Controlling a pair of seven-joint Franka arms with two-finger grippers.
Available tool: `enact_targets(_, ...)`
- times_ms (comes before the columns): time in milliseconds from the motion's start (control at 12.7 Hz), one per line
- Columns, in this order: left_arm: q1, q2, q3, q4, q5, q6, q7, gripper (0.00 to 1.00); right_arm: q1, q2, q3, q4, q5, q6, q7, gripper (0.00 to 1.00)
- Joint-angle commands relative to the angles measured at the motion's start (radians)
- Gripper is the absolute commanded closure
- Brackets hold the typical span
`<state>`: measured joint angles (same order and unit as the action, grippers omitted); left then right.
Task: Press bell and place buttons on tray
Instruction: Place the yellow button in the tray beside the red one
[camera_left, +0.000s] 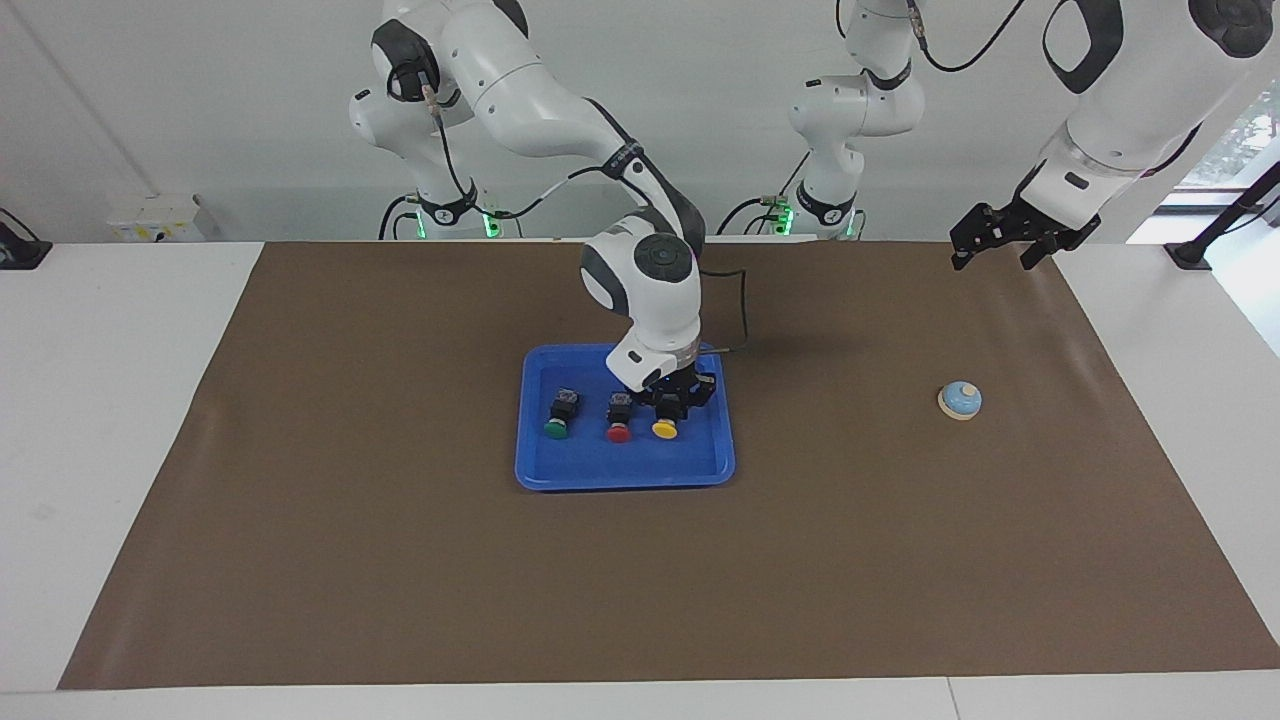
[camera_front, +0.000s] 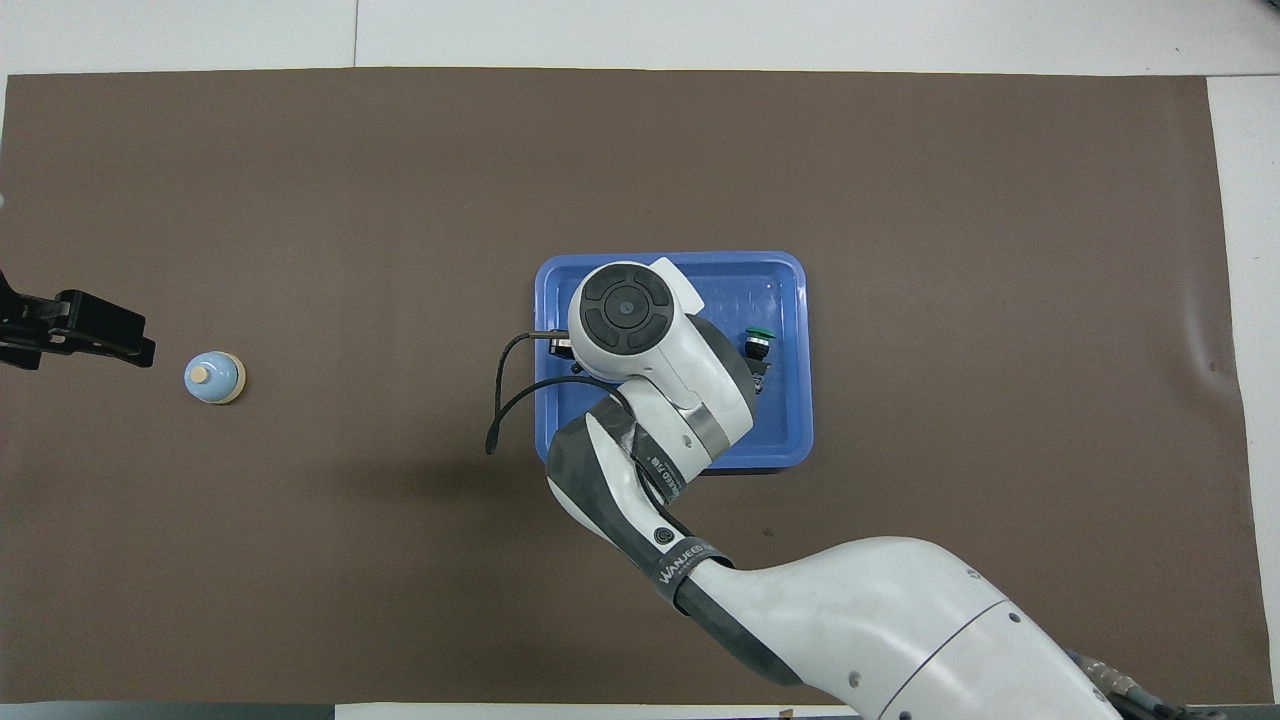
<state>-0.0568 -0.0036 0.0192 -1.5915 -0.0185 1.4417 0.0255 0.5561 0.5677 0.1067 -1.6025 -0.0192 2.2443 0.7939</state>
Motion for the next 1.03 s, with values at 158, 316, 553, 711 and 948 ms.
enact_targets(158, 0.006, -0.021, -0.005, -0.028, 0.015, 0.019, -0.010, 0.00, -0.021, -0.083, -0.005, 0.001, 0.002, -0.059, 0.122, 0.00)
enact_targets(316, 0.005, -0.021, -0.005, -0.028, 0.015, 0.019, -0.010, 0.00, -0.121, -0.159, -0.002, -0.002, 0.008, -0.130, 0.094, 0.00)
enact_targets(553, 0.006, -0.021, -0.005, -0.027, 0.015, 0.019, -0.010, 0.00, -0.302, -0.259, 0.001, -0.005, 0.019, -0.285, -0.190, 0.00)
enact_targets(711, 0.006, -0.021, -0.005, -0.027, 0.015, 0.019, -0.010, 0.00, -0.396, -0.320, -0.001, -0.005, 0.042, -0.415, -0.412, 0.00)
enact_targets(948, 0.005, -0.021, -0.005, -0.028, 0.015, 0.019, -0.010, 0.00, -0.488, -0.400, 0.001, -0.005, 0.044, -0.541, -0.590, 0.00)
